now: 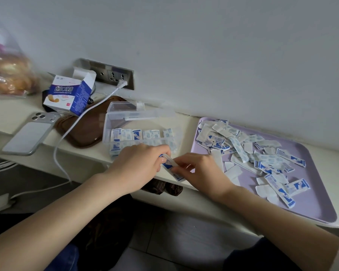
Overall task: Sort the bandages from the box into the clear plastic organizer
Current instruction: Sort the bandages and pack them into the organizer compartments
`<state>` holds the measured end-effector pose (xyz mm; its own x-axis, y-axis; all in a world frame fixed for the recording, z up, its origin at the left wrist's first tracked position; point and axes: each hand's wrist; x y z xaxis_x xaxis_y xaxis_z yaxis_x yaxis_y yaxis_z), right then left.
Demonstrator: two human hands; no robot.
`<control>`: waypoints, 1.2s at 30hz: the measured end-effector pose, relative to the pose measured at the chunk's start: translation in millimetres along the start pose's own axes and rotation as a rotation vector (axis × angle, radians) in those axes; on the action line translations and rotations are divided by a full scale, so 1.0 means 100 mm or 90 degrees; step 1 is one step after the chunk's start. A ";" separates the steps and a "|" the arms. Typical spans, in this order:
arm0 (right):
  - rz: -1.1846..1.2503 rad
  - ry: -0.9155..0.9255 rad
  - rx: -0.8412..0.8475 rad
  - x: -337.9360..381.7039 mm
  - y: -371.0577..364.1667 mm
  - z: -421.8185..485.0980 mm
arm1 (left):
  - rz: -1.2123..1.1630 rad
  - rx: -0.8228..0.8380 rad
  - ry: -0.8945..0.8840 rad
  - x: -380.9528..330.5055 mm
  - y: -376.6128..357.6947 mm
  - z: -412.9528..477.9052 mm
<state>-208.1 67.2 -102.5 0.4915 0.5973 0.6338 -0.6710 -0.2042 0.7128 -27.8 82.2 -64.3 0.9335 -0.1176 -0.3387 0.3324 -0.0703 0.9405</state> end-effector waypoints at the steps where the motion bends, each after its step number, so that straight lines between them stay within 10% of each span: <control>1: 0.001 -0.002 -0.010 0.03 -0.02 0.02 | 0.012 -0.006 -0.015 0.02 0.01 0.00; 16: 0.037 -0.096 -0.080 0.35 -0.03 0.79 | -0.167 -0.237 -0.054 0.69 0.39 0.10; 23: 0.100 -0.299 -0.051 0.19 -0.18 1.42 | 0.066 -0.066 0.183 1.05 0.30 0.18; 36: -0.107 -0.503 0.181 -0.04 -0.62 1.85 | 0.089 -0.121 0.202 1.05 0.09 0.15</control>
<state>-65.5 -66.1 -93.9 0.8853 -0.0582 0.4613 -0.4424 -0.4110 0.7971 71.1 53.9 -92.0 0.9571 0.2007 -0.2092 0.1896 0.1123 0.9754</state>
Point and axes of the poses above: each hand's wrist, its own z-axis towards the middle knuckle, its own y-axis out of the back of the hand, x = y × z, and after that the axes turned 11 degrees about y, right-handed
